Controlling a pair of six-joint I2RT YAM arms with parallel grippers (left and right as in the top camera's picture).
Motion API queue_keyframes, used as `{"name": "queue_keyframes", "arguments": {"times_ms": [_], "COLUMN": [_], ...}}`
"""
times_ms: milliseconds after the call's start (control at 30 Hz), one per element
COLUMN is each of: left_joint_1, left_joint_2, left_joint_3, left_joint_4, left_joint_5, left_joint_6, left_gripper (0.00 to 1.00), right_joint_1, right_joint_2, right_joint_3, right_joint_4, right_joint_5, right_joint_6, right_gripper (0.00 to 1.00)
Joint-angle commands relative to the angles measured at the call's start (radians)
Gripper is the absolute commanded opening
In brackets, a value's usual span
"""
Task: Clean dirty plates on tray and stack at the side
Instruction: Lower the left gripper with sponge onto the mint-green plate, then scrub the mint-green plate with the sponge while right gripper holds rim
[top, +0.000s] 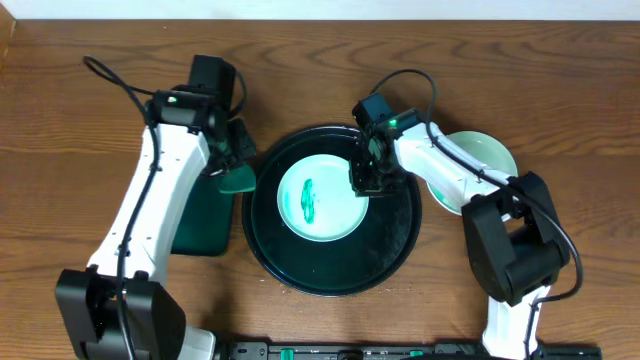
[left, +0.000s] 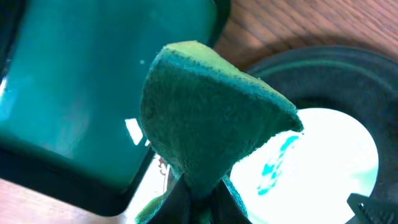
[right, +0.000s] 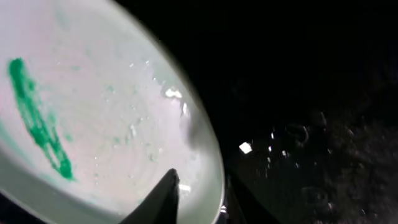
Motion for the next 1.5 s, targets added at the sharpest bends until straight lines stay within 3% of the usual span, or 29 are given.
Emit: {"name": "queue_keyframes", "arguments": {"times_ms": [0,133,333,367,500,967,1100,1133,1233,1333,1467], "left_joint_1": [-0.029,-0.077,-0.187,-0.230,-0.283,-0.288,-0.280,-0.279,-0.279,-0.278,-0.278], "left_joint_2": [0.013,0.013,0.014,0.014,0.039,0.297,0.296,0.296,0.295,0.295,0.295], "left_joint_3": [-0.034,-0.044,-0.132,-0.200,-0.272,-0.271,-0.248,-0.229,-0.211,-0.209,-0.209], "left_joint_4": [0.018,0.031,0.131,0.224,0.340,0.333,0.357,0.396,0.465,0.499,0.410], "left_joint_5": [-0.005,-0.004,0.017,0.091,0.108,0.145,0.221,0.383,0.515,0.441,0.060], "left_joint_6": [-0.024,-0.024,-0.061,-0.061,-0.057,-0.090,0.087,0.234,0.279,0.208,0.019], "left_gripper": [0.08,0.07,0.07,0.07,0.07,0.07,0.07,0.07,0.07,0.07,0.07], "right_joint_1": [0.003,0.003,-0.005,-0.005,-0.005,-0.005,-0.005,-0.005,-0.005,-0.006,-0.006], "right_joint_2": [0.048,0.066,0.070,0.070,0.070,0.070,0.070,0.070,0.070,0.070,0.070], "right_joint_3": [-0.010,-0.010,-0.010,-0.010,-0.010,-0.010,-0.010,-0.010,-0.010,-0.010,-0.010], "right_joint_4": [0.011,0.018,0.021,0.021,0.023,0.023,0.024,0.025,0.024,0.023,0.023], "right_joint_5": [-0.012,-0.024,-0.045,-0.045,-0.052,-0.053,-0.053,-0.053,-0.052,-0.052,-0.051], "right_joint_6": [0.010,0.010,-0.001,-0.001,-0.004,-0.005,-0.004,-0.004,-0.005,-0.005,-0.005], "right_gripper": [0.16,0.01,0.01,0.01,0.01,0.01,0.01,0.01,0.01,0.01,0.01]}}
